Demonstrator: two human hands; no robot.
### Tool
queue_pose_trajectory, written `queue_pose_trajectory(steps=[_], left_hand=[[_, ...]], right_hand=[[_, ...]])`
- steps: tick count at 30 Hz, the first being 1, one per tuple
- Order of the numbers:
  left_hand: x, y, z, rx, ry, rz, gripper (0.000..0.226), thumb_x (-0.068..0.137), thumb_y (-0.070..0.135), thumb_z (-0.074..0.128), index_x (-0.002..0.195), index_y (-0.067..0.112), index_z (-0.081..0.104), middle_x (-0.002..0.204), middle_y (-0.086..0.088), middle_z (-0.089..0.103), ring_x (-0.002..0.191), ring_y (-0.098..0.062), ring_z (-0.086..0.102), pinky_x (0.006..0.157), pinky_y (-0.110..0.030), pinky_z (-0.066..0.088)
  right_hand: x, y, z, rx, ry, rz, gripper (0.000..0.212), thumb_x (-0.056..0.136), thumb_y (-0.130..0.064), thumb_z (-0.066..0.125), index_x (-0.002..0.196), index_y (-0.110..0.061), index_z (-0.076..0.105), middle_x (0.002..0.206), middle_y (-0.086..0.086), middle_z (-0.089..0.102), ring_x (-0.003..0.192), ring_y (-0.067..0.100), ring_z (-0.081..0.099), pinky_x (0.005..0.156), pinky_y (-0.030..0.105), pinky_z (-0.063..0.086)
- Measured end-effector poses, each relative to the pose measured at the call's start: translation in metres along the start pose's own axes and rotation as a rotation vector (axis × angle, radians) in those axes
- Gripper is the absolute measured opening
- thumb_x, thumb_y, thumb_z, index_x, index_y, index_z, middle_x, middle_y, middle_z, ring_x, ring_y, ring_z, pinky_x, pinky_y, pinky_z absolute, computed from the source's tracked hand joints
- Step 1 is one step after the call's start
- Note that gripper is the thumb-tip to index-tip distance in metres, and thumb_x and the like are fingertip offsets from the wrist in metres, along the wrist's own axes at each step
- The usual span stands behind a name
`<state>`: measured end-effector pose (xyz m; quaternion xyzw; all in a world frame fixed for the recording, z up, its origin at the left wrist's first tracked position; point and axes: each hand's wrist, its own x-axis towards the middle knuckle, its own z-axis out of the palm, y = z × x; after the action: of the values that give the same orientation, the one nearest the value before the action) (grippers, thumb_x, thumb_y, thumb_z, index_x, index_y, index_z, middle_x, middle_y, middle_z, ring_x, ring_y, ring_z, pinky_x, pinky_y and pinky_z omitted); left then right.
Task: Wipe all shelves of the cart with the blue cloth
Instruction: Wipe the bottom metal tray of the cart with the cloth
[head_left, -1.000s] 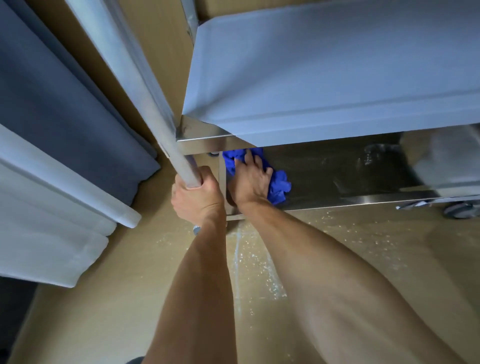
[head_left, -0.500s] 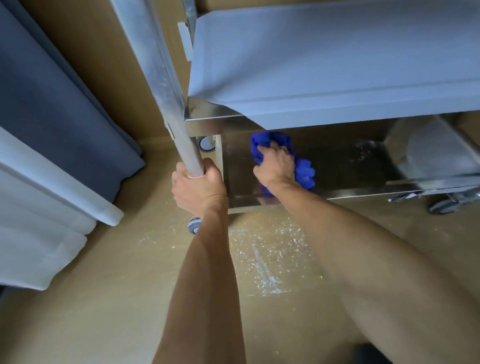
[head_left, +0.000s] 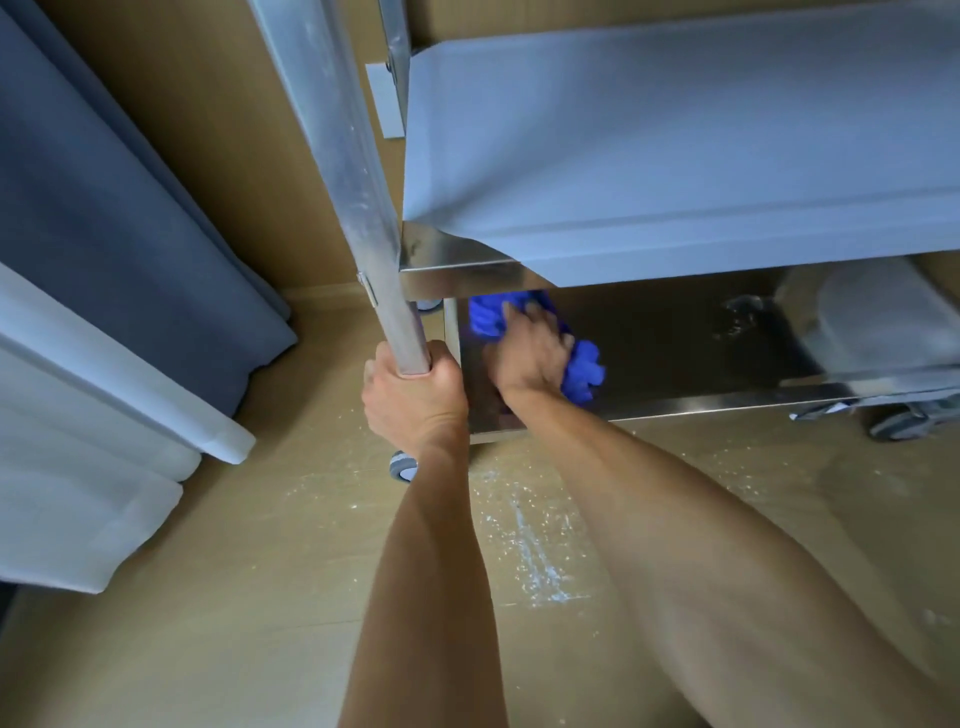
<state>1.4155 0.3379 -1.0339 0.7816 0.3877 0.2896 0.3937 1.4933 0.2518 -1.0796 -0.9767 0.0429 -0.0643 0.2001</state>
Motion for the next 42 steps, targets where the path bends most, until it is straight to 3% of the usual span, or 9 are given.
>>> queue_pose_trajectory(steps=[5, 10, 18, 21, 24, 28, 33, 38, 42], left_hand=[[-0.01, 0.005, 0.002, -0.016, -0.058, 0.041, 0.027, 0.067, 0.042, 0.051, 0.07, 0.015, 0.052, 0.069, -0.007, 0.058, 0.065, -0.03, 0.058, 0.067, -0.038, 0.055], [-0.013, 0.003, 0.009, -0.054, -0.055, 0.1, 0.024, 0.07, 0.044, 0.057, 0.074, 0.022, 0.05, 0.073, -0.004, 0.059, 0.068, -0.025, 0.06, 0.069, -0.036, 0.057], [-0.011, -0.002, 0.019, -0.078, -0.012, 0.098, 0.024, 0.065, 0.04, 0.053, 0.068, 0.016, 0.046, 0.066, -0.004, 0.055, 0.061, -0.027, 0.056, 0.061, -0.038, 0.056], [-0.01, 0.0, 0.02, -0.087, 0.031, 0.107, 0.029, 0.057, 0.036, 0.043, 0.062, 0.008, 0.046, 0.06, -0.01, 0.05, 0.054, -0.033, 0.047, 0.052, -0.037, 0.046], [-0.009, 0.002, 0.023, -0.096, 0.076, 0.097, 0.027, 0.058, 0.036, 0.044, 0.06, 0.009, 0.045, 0.058, -0.01, 0.048, 0.053, -0.031, 0.042, 0.051, -0.036, 0.042], [-0.011, 0.008, 0.017, -0.075, 0.052, 0.016, 0.028, 0.057, 0.037, 0.045, 0.063, 0.01, 0.05, 0.062, -0.01, 0.051, 0.058, -0.033, 0.043, 0.055, -0.036, 0.043], [-0.018, 0.014, 0.006, -0.021, -0.006, -0.018, 0.032, 0.061, 0.04, 0.046, 0.069, 0.011, 0.058, 0.068, -0.011, 0.059, 0.067, -0.037, 0.056, 0.064, -0.041, 0.052], [-0.021, 0.016, -0.002, -0.017, -0.057, -0.004, 0.036, 0.071, 0.041, 0.053, 0.086, 0.011, 0.066, 0.079, -0.007, 0.064, 0.071, -0.023, 0.061, 0.072, -0.031, 0.051], [-0.022, 0.014, 0.002, -0.07, -0.036, 0.028, 0.031, 0.069, 0.041, 0.052, 0.078, 0.013, 0.063, 0.075, -0.007, 0.063, 0.068, -0.024, 0.061, 0.069, -0.031, 0.053]], right_hand=[[-0.005, 0.108, -0.049, -0.106, 0.127, 0.327, 0.054, 0.075, -0.03, 0.059, 0.128, -0.021, 0.055, 0.135, 0.011, 0.05, 0.126, 0.03, 0.043, 0.102, 0.047, 0.032], [0.007, 0.164, -0.078, -0.111, 0.06, 0.588, 0.065, 0.085, -0.038, 0.048, 0.146, -0.014, 0.039, 0.153, 0.022, 0.031, 0.138, 0.038, 0.033, 0.114, 0.048, 0.024], [0.042, 0.031, -0.021, 0.055, -0.161, 0.038, 0.04, 0.087, -0.027, 0.047, 0.125, -0.019, 0.056, 0.131, 0.012, 0.053, 0.122, 0.033, 0.05, 0.098, 0.039, 0.041], [0.043, -0.029, 0.005, 0.159, -0.183, -0.089, 0.013, 0.08, -0.025, 0.051, 0.085, -0.018, 0.061, 0.105, 0.009, 0.066, 0.103, 0.033, 0.058, 0.084, 0.035, 0.044], [0.04, -0.045, 0.01, 0.19, -0.164, -0.122, 0.011, 0.078, -0.029, 0.056, 0.073, -0.019, 0.056, 0.092, 0.006, 0.068, 0.094, 0.032, 0.06, 0.079, 0.035, 0.044], [0.007, -0.022, -0.007, 0.235, -0.183, -0.116, 0.033, 0.08, -0.037, 0.053, 0.107, -0.022, 0.066, 0.112, 0.009, 0.062, 0.106, 0.032, 0.057, 0.088, 0.038, 0.041], [-0.056, 0.012, -0.021, 0.162, -0.143, -0.068, 0.05, 0.085, -0.034, 0.058, 0.135, -0.031, 0.054, 0.127, 0.006, 0.056, 0.121, 0.028, 0.05, 0.107, 0.038, 0.03], [-0.042, 0.088, -0.053, 0.055, 0.029, 0.177, 0.058, 0.076, -0.029, 0.062, 0.133, -0.03, 0.054, 0.133, 0.007, 0.055, 0.126, 0.027, 0.047, 0.11, 0.043, 0.026], [-0.028, 0.162, -0.076, -0.024, 0.123, 0.459, 0.059, 0.08, -0.03, 0.057, 0.138, -0.02, 0.049, 0.135, 0.018, 0.049, 0.126, 0.036, 0.044, 0.112, 0.047, 0.025]])
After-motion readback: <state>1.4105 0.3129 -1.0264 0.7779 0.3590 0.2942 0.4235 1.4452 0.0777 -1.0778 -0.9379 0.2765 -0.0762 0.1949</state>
